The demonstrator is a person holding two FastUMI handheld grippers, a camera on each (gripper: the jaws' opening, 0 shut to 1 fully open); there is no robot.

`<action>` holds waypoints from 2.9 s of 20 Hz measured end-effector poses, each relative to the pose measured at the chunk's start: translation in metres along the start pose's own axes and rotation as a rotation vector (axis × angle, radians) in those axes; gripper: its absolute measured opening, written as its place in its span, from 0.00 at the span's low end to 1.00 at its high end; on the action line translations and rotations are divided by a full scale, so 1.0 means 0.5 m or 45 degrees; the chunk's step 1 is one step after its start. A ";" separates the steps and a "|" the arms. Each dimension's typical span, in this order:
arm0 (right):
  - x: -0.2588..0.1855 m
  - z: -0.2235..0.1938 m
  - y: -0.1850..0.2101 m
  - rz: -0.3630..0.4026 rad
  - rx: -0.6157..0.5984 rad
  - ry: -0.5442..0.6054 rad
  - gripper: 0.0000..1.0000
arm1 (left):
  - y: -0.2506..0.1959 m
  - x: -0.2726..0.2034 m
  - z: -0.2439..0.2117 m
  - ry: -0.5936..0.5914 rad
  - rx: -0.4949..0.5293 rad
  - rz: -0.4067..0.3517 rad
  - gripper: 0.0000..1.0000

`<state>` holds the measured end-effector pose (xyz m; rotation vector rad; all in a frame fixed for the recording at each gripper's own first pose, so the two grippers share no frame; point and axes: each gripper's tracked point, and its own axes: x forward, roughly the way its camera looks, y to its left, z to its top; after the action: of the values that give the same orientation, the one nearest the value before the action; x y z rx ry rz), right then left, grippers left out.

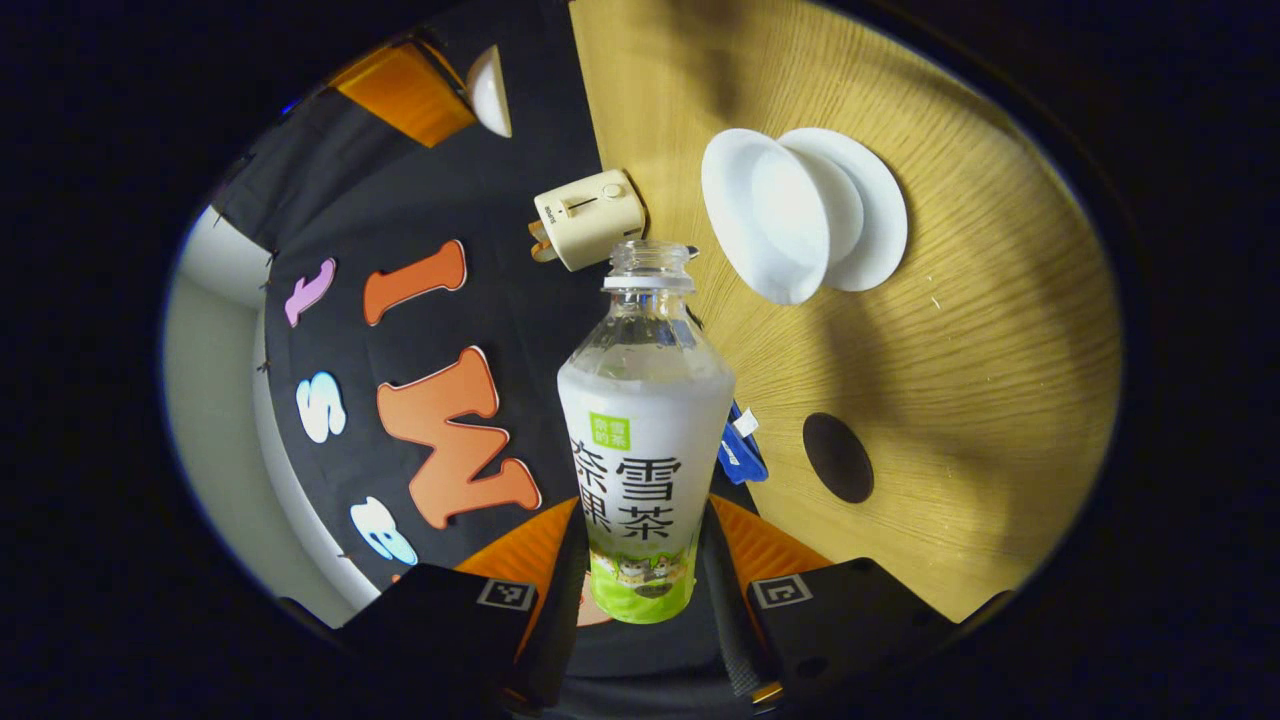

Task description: Open the teacup lid with one hand, grasp the water bottle and pour water into the teacup with the other hand; after pouring, place the water bottle on the coaster and then close the teacup lid.

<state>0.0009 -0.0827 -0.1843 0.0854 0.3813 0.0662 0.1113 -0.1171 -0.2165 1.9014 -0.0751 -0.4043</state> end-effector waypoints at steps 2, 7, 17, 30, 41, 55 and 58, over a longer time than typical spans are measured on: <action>0.000 -0.001 0.001 0.003 0.003 0.000 0.20 | -0.014 -0.007 -0.002 0.002 -0.110 -0.019 0.61; 0.000 -0.005 -0.005 -0.005 -0.003 0.008 0.20 | -0.012 -0.018 -0.027 0.037 -0.428 0.008 0.60; 0.003 -0.004 0.001 -0.003 -0.002 0.014 0.20 | 0.061 -0.022 -0.048 0.016 -1.034 0.146 0.63; 0.013 -0.019 0.013 0.007 -0.011 0.041 0.20 | 0.007 0.034 -0.110 0.085 -2.052 0.028 0.60; 0.031 -0.028 0.026 0.026 -0.011 0.069 0.20 | -0.010 0.086 -0.153 0.079 -2.516 0.010 0.63; 0.118 -0.059 0.089 0.104 -0.011 0.155 0.20 | -0.113 0.166 -0.126 0.148 -2.544 -0.125 0.63; 0.124 -0.062 0.095 0.113 -0.015 0.163 0.20 | -0.122 0.168 -0.123 0.153 -2.543 -0.156 0.65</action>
<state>0.0446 -0.0284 -0.2312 0.0872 0.5048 0.1624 0.2010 -0.0602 -0.2741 -0.0555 0.3975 -0.2165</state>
